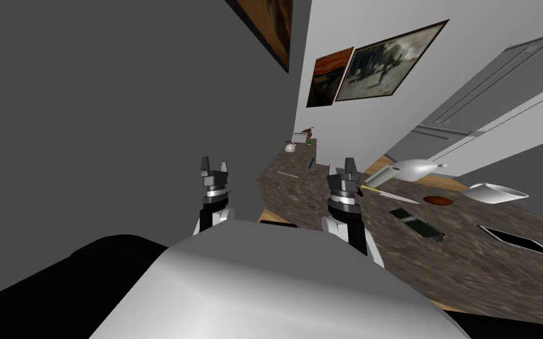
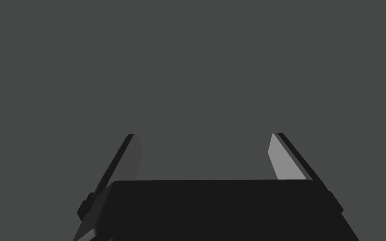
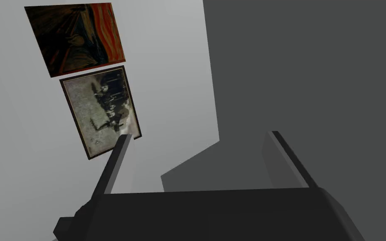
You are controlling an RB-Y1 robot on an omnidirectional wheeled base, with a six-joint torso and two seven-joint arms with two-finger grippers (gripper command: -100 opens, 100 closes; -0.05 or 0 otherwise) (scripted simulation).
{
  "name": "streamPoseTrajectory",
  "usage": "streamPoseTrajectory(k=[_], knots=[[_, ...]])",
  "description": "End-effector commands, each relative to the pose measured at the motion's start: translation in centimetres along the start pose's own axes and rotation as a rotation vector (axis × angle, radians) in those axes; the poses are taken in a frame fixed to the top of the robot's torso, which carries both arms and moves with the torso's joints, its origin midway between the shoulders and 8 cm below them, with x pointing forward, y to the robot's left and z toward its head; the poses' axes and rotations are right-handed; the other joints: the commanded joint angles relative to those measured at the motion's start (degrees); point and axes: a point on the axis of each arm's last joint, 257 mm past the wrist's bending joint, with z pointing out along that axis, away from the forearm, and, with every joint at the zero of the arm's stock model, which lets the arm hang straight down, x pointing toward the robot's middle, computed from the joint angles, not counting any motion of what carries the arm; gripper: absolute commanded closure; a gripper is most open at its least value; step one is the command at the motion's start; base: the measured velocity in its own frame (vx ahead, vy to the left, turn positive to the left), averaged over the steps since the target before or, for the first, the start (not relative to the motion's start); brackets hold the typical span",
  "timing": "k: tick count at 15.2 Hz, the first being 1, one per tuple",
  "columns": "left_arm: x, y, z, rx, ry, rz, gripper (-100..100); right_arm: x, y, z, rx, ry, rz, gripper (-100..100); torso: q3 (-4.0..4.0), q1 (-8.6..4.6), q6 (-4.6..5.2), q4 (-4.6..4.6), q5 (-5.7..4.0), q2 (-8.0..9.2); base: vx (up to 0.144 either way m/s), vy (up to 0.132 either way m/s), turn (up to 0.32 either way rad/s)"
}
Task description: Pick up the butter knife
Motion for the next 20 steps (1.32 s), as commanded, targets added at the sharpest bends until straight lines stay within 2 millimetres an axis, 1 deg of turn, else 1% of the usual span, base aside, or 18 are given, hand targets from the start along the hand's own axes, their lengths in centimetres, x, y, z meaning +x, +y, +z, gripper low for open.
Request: streamPoseTrajectory(k=[1, 2, 3, 6, 7, 9, 10, 11, 12, 13, 14, 15, 16, 17, 18, 19, 20], knots=[[0.0, 0.0, 0.0, 0.000, 0.000, 0.000, 0, 0.9, -0.8, 0.0, 0.011, 0.045, -0.013, -100, 0.00, 0.00, 0.00, 0.00, 0.00, 0.00, -0.002, -0.001, 0.088], [0.0, 0.0, 0.0, 0.000, 0.000, 0.000, 0, 1.4, -1.3, -0.1, 0.018, 0.069, -0.020, -100, 0.00, -0.01, -0.02, 0.00, 0.00, 0.00, -0.004, -0.007, 0.178], [0.0, 0.0, 0.0, 0.000, 0.000, 0.000, 0, 1.4, -1.3, -0.1, 0.018, 0.069, -0.020, -100, 0.00, -0.03, -0.04, 0.00, -0.01, -0.01, -0.004, -0.012, 0.119], [0.0, 0.0, 0.0, 0.000, 0.000, 0.000, 0, 3.2, -3.5, -0.3, 0.046, 0.157, -0.046, -100, 0.00, -0.08, -0.04, 0.00, -0.02, -0.01, -0.004, -0.015, 0.149], [0.0, 0.0, 0.0, 0.000, 0.000, 0.000, 0, 3.2, -3.5, -0.3, 0.046, 0.161, -0.047, -100, -0.01, -0.09, -0.05, 0.00, -0.02, -0.01, -0.003, -0.020, 0.167], [0.0, 0.0, 0.0, 0.000, 0.000, 0.000, 0, 4.6, -5.4, -0.6, 0.068, 0.230, -0.071, -100, -0.01, -0.11, -0.03, 0.00, -0.02, -0.02, -0.002, -0.020, 0.202], [0.0, 0.0, 0.0, 0.000, 0.000, 0.000, 0, 4.7, -5.5, -0.7, 0.070, 0.236, -0.074, -100, -0.01, -0.12, -0.05, -0.01, -0.03, -0.02, -0.004, -0.023, 0.181], [0.0, 0.0, 0.0, 0.000, 0.000, 0.000, 0, 5.4, -6.6, -1.0, 0.083, 0.277, -0.091, -100, -0.01, -0.12, -0.03, -0.01, -0.03, -0.02, -0.006, -0.023, 0.175], [0.0, 0.0, 0.0, 0.000, 0.000, 0.000, 0, 5.4, -6.6, -1.0, 0.083, 0.277, -0.091, -100, -0.01, -0.12, -0.04, -0.01, -0.03, -0.02, -0.006, -0.020, 0.134], [0.0, 0.0, 0.0, 0.000, 0.000, 0.000, 0, 6.1, -7.8, -1.3, 0.097, 0.320, -0.109, -100, -0.01, -0.11, -0.02, -0.01, -0.03, -0.02, -0.005, -0.018, 0.171], [0.0, 0.0, 0.0, 0.000, 0.000, 0.000, 0, 6.1, -7.8, -1.3, 0.098, 0.320, -0.110, -100, -0.01, -0.11, -0.04, -0.01, -0.02, -0.02, -0.003, -0.017, 0.158], [0.0, 0.0, 0.0, 0.000, 0.000, 0.000, 0, 6.8, -8.8, -1.6, 0.107, 0.365, -0.130, -100, -0.01, -0.10, -0.02, -0.01, -0.02, -0.02, -0.004, -0.016, 0.204], [0.0, 0.0, 0.0, 0.000, 0.000, 0.000, 0, 6.7, -9.1, -1.7, 0.112, 0.365, -0.131, -100, -0.02, -0.10, -0.05, -0.01, -0.02, -0.03, -0.004, -0.017, 0.175], [0.0, 0.0, 0.0, 0.000, 0.000, 0.000, 0, 7.3, -10.3, -2.1, 0.126, 0.410, -0.153, -100, -0.02, -0.10, -0.03, -0.01, -0.02, -0.03, -0.006, -0.018, 0.231], [0.0, 0.0, 0.0, 0.000, 0.000, 0.000, 0, 7.3, -10.4, -2.1, 0.128, 0.412, -0.155, -100, -0.02, -0.10, -0.05, -0.01, -0.02, -0.03, -0.005, -0.022, 0.178], [0.0, 0.0, 0.0, 0.000, 0.000, 0.000, 0, 7.9, -11.3, -2.4, 0.134, 0.458, -0.179, -100, -0.02, -0.11, -0.02, -0.01, -0.02, -0.02, -0.006, -0.020, 0.192], [0.0, 0.0, 0.0, 0.000, 0.000, 0.000, 0, 7.8, -11.7, -2.6, 0.144, 0.460, -0.182, -100, -0.02, -0.11, -0.04, -0.01, -0.03, -0.03, -0.009, -0.022, 0.168]])
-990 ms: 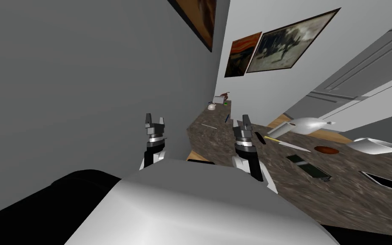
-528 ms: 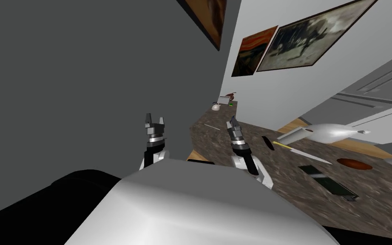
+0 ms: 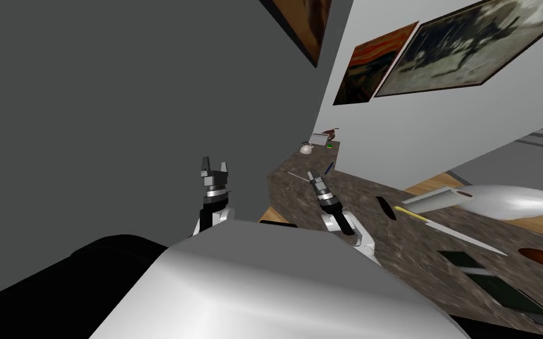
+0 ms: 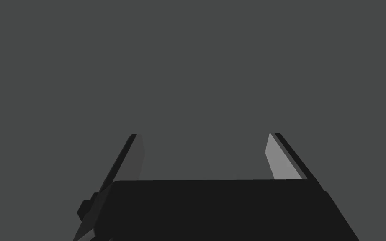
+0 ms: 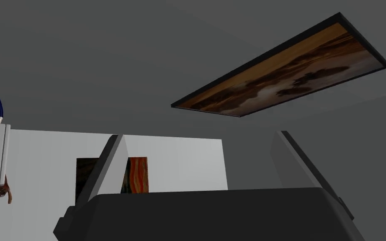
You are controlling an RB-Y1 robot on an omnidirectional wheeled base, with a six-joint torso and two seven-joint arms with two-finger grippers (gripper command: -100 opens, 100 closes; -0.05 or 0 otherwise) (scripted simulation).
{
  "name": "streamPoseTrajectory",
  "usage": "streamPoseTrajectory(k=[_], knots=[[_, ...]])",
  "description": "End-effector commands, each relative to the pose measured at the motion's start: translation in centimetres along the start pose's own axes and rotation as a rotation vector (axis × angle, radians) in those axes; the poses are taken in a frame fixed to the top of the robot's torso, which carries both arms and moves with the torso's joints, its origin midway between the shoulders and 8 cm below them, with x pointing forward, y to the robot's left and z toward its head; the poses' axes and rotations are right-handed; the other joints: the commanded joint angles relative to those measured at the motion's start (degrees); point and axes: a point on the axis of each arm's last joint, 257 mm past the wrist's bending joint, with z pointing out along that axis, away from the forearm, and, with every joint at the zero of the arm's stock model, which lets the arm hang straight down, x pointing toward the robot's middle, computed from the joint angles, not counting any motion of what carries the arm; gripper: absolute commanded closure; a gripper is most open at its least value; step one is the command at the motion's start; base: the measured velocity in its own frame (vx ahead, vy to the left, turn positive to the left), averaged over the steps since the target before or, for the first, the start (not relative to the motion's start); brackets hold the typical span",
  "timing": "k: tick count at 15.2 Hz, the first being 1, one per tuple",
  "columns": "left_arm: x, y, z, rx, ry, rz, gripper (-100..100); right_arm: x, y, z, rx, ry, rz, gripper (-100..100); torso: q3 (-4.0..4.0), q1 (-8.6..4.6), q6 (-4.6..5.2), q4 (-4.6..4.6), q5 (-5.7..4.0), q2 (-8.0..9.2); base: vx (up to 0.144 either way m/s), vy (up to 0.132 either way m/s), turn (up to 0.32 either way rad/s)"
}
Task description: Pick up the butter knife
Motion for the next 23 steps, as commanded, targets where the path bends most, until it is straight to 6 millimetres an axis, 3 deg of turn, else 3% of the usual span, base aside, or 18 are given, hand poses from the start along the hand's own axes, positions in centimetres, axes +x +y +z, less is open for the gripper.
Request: streamPoseTrajectory(k=[1, 7, 14, 23], knots=[[0.0, 0.0, 0.0, 0.000, 0.000, 0.000, 0, 1.0, -1.6, 0.0, 0.021, 0.062, -0.036, -100, 0.00, 0.00, 0.00, 0.00, 0.00, 0.00, -0.030, -0.026, 0.207], [0.0, 0.0, 0.0, 0.000, 0.000, 0.000, 0, 2.7, -5.6, -0.6, 0.073, 0.208, -0.135, -100, 0.04, -0.02, 0.00, 0.01, -0.01, 0.07, -0.025, -0.026, 0.195], [0.0, 0.0, 0.0, 0.000, 0.000, 0.000, 0, 3.0, -10.7, -2.3, 0.151, 0.355, -0.256, -100, 0.01, -0.01, 0.00, 0.00, 0.00, 0.02, -0.017, -0.022, 0.190], [0.0, 0.0, 0.0, 0.000, 0.000, 0.000, 0, 0.3, -17.8, -5.9, 0.280, 0.537, -0.440, -100, -0.01, -0.04, -0.02, 0.00, 0.00, -0.03, -0.010, -0.026, 0.238]])
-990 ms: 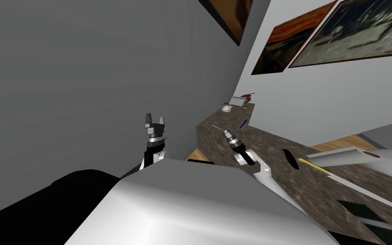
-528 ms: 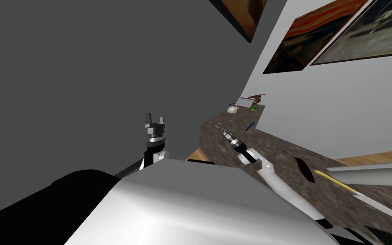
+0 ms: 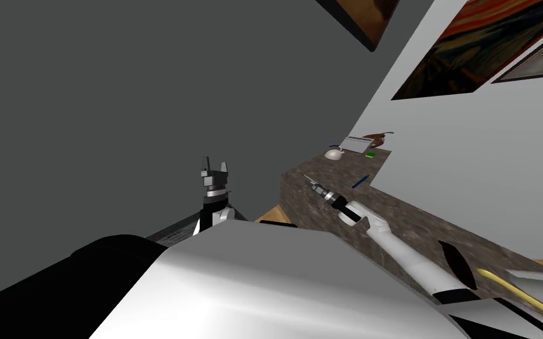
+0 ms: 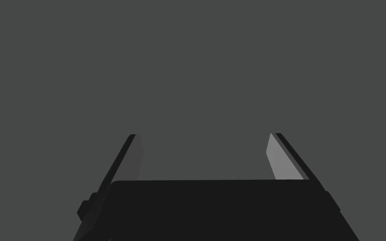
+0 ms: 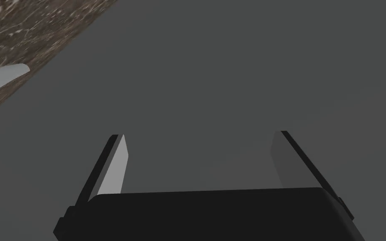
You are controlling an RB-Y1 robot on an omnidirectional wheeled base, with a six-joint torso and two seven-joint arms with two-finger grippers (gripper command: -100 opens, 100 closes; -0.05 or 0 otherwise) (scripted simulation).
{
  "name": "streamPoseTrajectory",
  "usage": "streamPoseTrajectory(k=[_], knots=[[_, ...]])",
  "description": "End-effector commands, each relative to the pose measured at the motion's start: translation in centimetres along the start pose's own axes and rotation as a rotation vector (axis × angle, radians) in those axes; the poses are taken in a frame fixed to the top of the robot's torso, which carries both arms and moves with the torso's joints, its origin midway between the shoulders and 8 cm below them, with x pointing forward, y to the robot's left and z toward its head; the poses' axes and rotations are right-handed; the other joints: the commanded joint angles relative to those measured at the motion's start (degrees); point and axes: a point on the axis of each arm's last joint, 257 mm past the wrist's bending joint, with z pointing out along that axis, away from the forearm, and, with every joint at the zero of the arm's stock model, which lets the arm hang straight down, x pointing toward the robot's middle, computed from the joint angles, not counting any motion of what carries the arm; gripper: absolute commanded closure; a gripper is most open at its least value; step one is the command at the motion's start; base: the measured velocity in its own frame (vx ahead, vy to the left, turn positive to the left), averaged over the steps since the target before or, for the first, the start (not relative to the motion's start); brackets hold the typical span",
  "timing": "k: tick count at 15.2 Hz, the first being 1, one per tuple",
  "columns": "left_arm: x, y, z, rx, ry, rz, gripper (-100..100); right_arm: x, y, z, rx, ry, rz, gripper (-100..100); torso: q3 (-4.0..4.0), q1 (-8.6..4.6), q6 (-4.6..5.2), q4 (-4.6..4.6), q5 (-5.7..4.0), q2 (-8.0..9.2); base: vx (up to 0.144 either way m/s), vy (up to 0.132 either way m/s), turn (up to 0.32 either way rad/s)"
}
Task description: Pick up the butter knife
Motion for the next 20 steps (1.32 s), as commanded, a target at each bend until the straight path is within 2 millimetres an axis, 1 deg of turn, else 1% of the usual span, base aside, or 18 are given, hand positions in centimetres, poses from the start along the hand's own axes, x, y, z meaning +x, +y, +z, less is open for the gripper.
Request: streamPoseTrajectory(k=[1, 2, 3, 4, 5, 8, 10, 11, 12, 13, 14, 15, 16, 17, 18, 19, 20], knots=[[0.0, 0.0, 0.0, 0.000, 0.000, 0.000, 0, 0.2, -2.1, -0.9, 0.034, 0.053, -0.052, -100, 0.00, 0.00, 0.00, 0.00, 0.00, 0.00, 0.023, -0.021, 0.366], [0.0, 0.0, 0.0, 0.000, 0.000, 0.000, 0, 0.0, -3.1, -1.4, 0.055, 0.063, -0.061, -100, -0.03, 0.01, -0.05, -0.01, 0.01, -0.07, 0.004, -0.024, 0.240], [0.0, 0.0, 0.0, 0.000, 0.000, 0.000, 0, 0.0, -3.1, -1.4, 0.055, 0.063, -0.061, -100, -0.03, 0.01, 0.02, -0.01, 0.01, -0.05, -0.006, -0.008, 0.036], [0.0, 0.0, 0.0, 0.000, 0.000, 0.000, 0, -0.1, -4.4, -2.0, 0.075, 0.101, -0.105, -100, -0.01, 0.05, 0.05, -0.01, 0.01, -0.02, -0.004, -0.013, 0.088], [0.0, 0.0, 0.0, 0.000, 0.000, 0.000, 0, 0.0, -5.0, -2.3, 0.090, 0.104, -0.102, -100, -0.01, 0.05, 0.02, 0.00, 0.02, -0.01, -0.008, -0.025, 0.160], [0.0, 0.0, 0.0, 0.000, 0.000, 0.000, 0, -0.4, -8.0, -4.0, 0.143, 0.179, -0.183, -100, -0.04, 0.01, -0.01, -0.01, 0.01, -0.08, 0.012, -0.030, 0.309], [0.0, 0.0, 0.0, 0.000, 0.000, 0.000, 0, -0.3, -8.8, -4.4, 0.161, 0.182, -0.180, -100, -0.05, -0.02, 0.02, -0.02, 0.00, -0.09, 0.001, -0.021, 0.106], [0.0, 0.0, 0.0, 0.000, 0.000, 0.000, 0, -0.6, -10.4, -5.5, 0.191, 0.218, -0.217, -100, -0.03, 0.04, 0.05, -0.01, 0.00, -0.04, -0.011, -0.006, 0.141], [0.0, 0.0, 0.0, 0.000, 0.000, 0.000, 0, -0.6, -10.6, -5.6, 0.197, 0.219, -0.216, -100, -0.01, 0.07, 0.01, -0.01, 0.02, -0.02, -0.009, -0.015, 0.174], [0.0, 0.0, 0.0, 0.000, 0.000, 0.000, 0, -1.0, -12.3, -6.9, 0.233, 0.255, -0.250, -100, -0.01, 0.07, 0.01, 0.00, 0.02, -0.02, -0.013, -0.016, 0.287], [0.0, 0.0, 0.0, 0.000, 0.000, 0.000, 0, -1.2, -13.3, -7.8, 0.252, 0.287, -0.279, -100, 0.00, 0.06, -0.02, 0.00, 0.03, -0.01, -0.019, -0.023, 0.330], [0.0, 0.0, 0.0, 0.000, 0.000, 0.000, 0, -1.3, -14.0, -8.3, 0.268, 0.290, -0.281, -100, 0.01, 0.05, -0.01, 0.01, 0.02, 0.01, -0.019, -0.026, 0.224], [0.0, 0.0, 0.0, 0.000, 0.000, 0.000, 0, -1.3, -14.0, -8.3, 0.268, 0.290, -0.281, -100, 0.02, 0.03, 0.02, 0.01, 0.02, 0.03, -0.012, -0.021, 0.076], [0.0, 0.0, 0.0, 0.000, 0.000, 0.000, 0, -1.7, -15.1, -9.4, 0.294, 0.323, -0.310, -100, 0.02, 0.04, 0.05, 0.01, 0.01, 0.03, -0.014, -0.009, 0.152], [0.0, 0.0, 0.0, 0.000, 0.000, 0.000, 0, -1.7, -15.5, -9.7, 0.303, 0.324, -0.309, -100, 0.01, 0.07, 0.01, 0.01, 0.02, 0.02, -0.015, -0.008, 0.147], [0.0, 0.0, 0.0, 0.000, 0.000, 0.000, 0, -2.0, -16.9, -11.2, 0.337, 0.357, -0.333, -100, 0.01, 0.08, 0.02, 0.01, 0.02, 0.02, -0.017, -0.006, 0.188], [0.0, 0.0, 0.0, 0.000, 0.000, 0.000, 0, -2.0, -16.9, -11.2, 0.337, 0.357, -0.333, -100, 0.02, 0.09, 0.02, 0.01, 0.03, 0.03, -0.018, -0.009, 0.160]])
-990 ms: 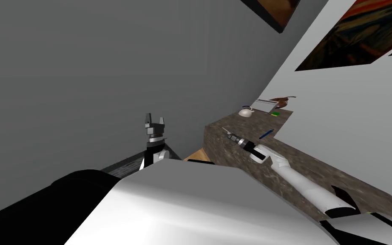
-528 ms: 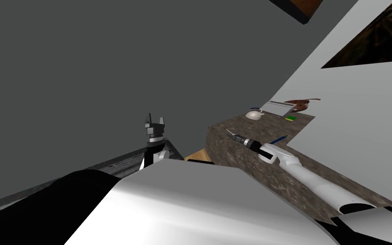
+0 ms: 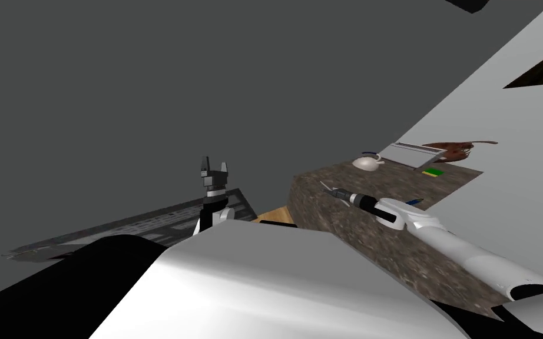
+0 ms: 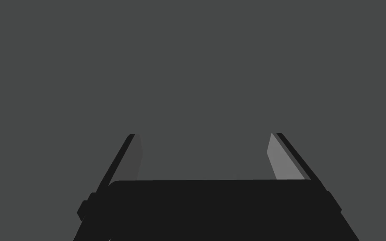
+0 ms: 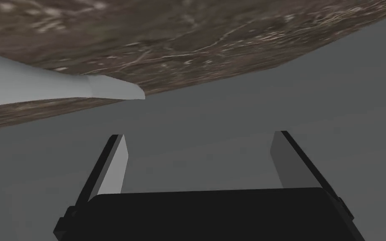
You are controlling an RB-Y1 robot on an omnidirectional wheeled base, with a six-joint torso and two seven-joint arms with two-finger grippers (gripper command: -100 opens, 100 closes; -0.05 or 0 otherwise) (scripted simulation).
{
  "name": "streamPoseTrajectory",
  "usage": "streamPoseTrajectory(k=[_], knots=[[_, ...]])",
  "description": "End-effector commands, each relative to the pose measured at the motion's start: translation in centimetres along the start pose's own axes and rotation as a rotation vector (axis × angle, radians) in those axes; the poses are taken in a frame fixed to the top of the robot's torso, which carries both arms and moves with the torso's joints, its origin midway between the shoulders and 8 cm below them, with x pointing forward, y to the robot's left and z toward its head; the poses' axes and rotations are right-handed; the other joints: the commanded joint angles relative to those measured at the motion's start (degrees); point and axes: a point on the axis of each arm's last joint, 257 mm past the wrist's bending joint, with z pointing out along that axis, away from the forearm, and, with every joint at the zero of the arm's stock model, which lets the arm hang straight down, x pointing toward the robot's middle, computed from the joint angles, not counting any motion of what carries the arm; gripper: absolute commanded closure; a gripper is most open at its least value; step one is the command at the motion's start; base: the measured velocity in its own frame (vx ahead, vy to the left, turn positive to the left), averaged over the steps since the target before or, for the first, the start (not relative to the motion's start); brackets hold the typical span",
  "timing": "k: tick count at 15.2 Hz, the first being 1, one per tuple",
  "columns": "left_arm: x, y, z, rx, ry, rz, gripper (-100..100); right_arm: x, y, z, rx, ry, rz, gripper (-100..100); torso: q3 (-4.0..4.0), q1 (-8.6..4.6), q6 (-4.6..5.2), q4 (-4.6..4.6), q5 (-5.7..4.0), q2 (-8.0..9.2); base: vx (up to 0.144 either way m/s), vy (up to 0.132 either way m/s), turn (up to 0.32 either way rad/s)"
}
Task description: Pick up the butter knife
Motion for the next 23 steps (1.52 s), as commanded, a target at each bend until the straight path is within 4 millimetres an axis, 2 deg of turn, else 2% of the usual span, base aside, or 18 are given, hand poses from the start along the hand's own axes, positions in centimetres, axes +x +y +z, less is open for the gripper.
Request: streamPoseTrajectory(k=[1, 2, 3, 4, 7, 10, 11, 15, 23], knots=[[0.0, 0.0, 0.0, 0.000, 0.000, 0.000, 0, 0.8, -2.1, -1.0, 0.037, 0.045, -0.031, -100, 0.00, 0.00, 0.00, 0.00, 0.00, 0.00, -0.019, -0.008, 0.195], [0.0, 0.0, 0.0, 0.000, 0.000, 0.000, 0, 0.9, -2.5, -1.2, 0.045, 0.048, -0.029, -100, 0.00, 0.00, -0.01, 0.00, 0.00, 0.00, -0.016, -0.008, 0.165], [0.0, 0.0, 0.0, 0.000, 0.000, 0.000, 0, 1.6, -4.0, -2.1, 0.073, 0.081, -0.048, -100, -0.01, 0.00, 0.00, 0.00, -0.01, -0.01, -0.016, -0.004, 0.172], [0.0, 0.0, 0.0, 0.000, 0.000, 0.000, 0, 1.6, -4.0, -2.1, 0.073, 0.081, -0.048, -100, 0.00, 0.01, 0.01, 0.00, 0.00, 0.00, -0.016, -0.004, 0.126], [0.0, 0.0, 0.0, 0.000, 0.000, 0.000, 0, 3.8, -7.4, -4.8, 0.140, 0.171, -0.086, -100, 0.00, 0.03, -0.03, 0.00, 0.01, 0.00, -0.021, 0.001, 0.217], [0.0, 0.0, 0.0, 0.000, 0.000, 0.000, 0, 5.6, -9.4, -6.7, 0.178, 0.234, -0.104, -100, 0.01, 0.05, 0.01, 0.00, 0.00, 0.03, -0.024, 0.004, 0.188], [0.0, 0.0, 0.0, 0.000, 0.000, 0.000, 0, 4.9, -8.6, -5.7, 0.164, 0.209, -0.097, -100, 0.02, 0.06, 0.01, 0.00, 0.00, 0.03, -0.013, 0.004, 0.047], [0.0, 0.0, 0.0, 0.000, 0.000, 0.000, 0, 6.4, -8.6, -6.7, 0.208, 0.212, -0.072, -100, -0.02, -0.16, 0.01, -0.01, -0.04, -0.04, -0.001, -0.046, 0.137], [0.0, 0.0, 0.0, 0.000, 0.000, 0.000, 0, 8.0, -7.3, -7.5, 0.249, 0.205, -0.039, -100, -0.02, -0.17, 0.03, -0.01, -0.05, -0.04, -0.003, -0.050, 0.104]])
